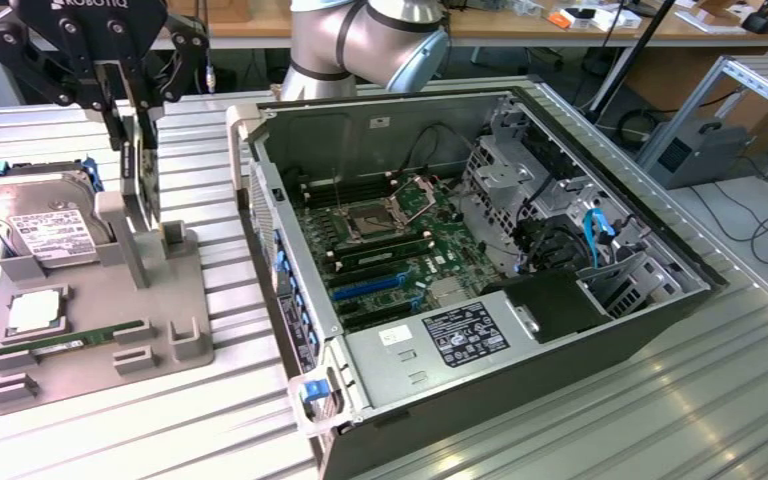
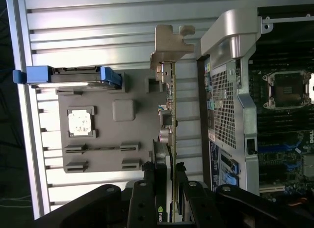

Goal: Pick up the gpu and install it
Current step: 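Pick up the gpu and move the gpu toward the slot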

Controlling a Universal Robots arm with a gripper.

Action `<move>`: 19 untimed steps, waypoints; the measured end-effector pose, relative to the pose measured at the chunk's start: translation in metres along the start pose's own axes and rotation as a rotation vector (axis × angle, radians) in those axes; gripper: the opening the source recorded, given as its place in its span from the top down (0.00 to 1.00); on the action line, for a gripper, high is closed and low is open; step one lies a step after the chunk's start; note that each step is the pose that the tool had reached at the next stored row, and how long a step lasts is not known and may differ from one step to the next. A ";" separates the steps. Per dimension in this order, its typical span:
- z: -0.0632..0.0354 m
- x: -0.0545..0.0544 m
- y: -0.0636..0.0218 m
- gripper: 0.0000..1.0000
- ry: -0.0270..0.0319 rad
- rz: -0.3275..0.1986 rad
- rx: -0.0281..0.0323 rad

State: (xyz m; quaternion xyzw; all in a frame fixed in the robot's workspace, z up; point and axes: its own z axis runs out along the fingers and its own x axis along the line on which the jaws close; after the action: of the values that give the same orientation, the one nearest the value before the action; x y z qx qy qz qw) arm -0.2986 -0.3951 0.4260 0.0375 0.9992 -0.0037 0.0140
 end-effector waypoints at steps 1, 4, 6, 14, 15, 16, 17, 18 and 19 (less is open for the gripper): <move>-0.0003 0.000 0.0000 0.73 0.0000 0.000 0.0000; -0.0016 0.000 0.0000 0.73 0.0000 0.000 -0.0006; -0.0021 0.000 0.0000 0.73 0.0001 0.000 -0.0014; -0.0039 0.000 -0.0001 0.73 0.0002 0.000 -0.0031; -0.0039 0.000 -0.0001 0.73 0.0002 0.000 -0.0031; -0.0039 0.000 -0.0001 0.73 0.0002 0.000 -0.0031; -0.0040 -0.001 0.0000 0.73 0.0004 0.000 -0.0029; -0.0040 -0.001 0.0000 0.73 0.0004 0.000 -0.0029; -0.0038 -0.002 0.0001 0.73 0.0003 0.000 -0.0030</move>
State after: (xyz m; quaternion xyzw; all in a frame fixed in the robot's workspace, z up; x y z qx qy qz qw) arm -0.2964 -0.3952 0.4299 0.0376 0.9992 -0.0022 0.0139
